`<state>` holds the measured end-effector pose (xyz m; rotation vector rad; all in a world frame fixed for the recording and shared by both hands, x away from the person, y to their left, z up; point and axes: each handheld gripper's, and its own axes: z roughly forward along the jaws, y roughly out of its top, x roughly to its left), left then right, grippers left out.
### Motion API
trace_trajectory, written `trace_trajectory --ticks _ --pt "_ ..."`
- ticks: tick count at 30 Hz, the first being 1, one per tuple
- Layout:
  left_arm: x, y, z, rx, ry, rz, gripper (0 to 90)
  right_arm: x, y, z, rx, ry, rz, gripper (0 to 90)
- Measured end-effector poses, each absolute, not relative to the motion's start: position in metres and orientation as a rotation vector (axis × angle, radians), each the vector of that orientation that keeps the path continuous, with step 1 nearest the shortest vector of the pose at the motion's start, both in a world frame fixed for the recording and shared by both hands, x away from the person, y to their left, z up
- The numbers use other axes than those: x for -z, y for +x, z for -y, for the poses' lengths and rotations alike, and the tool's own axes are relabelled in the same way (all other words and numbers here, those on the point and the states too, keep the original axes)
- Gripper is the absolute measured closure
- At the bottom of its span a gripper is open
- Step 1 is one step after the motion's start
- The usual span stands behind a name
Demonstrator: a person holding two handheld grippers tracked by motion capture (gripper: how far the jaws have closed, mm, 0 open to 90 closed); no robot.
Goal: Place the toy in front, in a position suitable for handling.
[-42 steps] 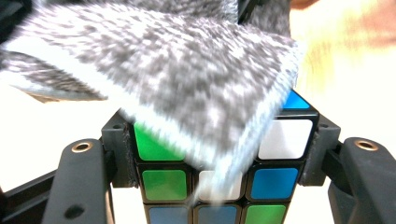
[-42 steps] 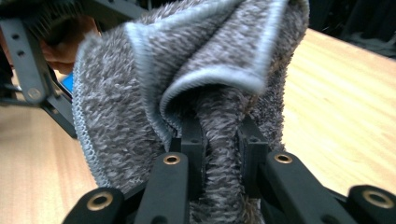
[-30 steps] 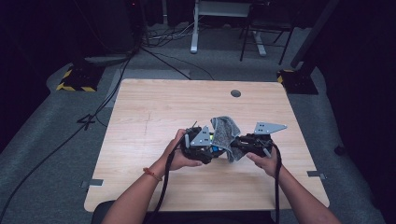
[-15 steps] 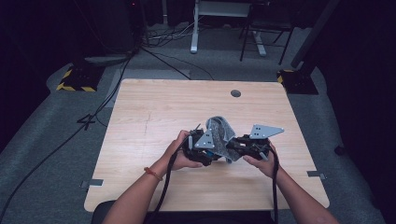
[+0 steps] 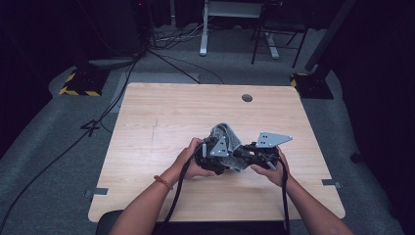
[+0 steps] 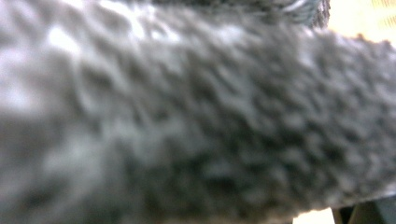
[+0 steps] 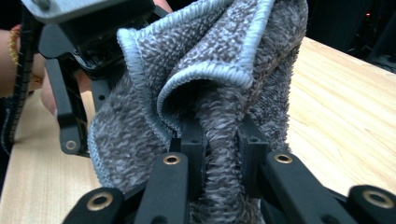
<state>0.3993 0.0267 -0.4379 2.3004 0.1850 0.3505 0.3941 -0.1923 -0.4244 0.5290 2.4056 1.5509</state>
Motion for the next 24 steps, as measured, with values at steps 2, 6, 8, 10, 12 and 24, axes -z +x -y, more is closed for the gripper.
trace_trajectory --ticks 2,6,8,10,12,24 --pt "0.437 0.4 -0.027 -0.353 2.297 -0.19 33.2 0.425 0.395 0.193 -1.535 0.531 -2.41 76.9" --pt "0.434 0.401 -0.031 -0.364 2.275 -0.225 33.3 0.431 0.402 0.201 -1.492 0.584 -2.415 77.0" --pt "0.432 0.402 -0.033 -0.365 2.263 -0.232 33.4 0.435 0.406 0.205 -1.48 0.618 -2.416 76.9" --pt "0.43 0.402 -0.035 -0.365 2.253 -0.233 33.4 0.438 0.411 0.208 -1.461 0.654 -2.426 76.8" --pt "0.428 0.401 -0.037 -0.366 2.238 -0.234 33.4 0.442 0.414 0.21 -1.442 0.676 -2.434 76.7" --pt "0.432 0.396 -0.028 -0.374 2.283 -0.187 33.3 0.419 0.391 0.194 -1.576 0.524 -2.382 76.6"
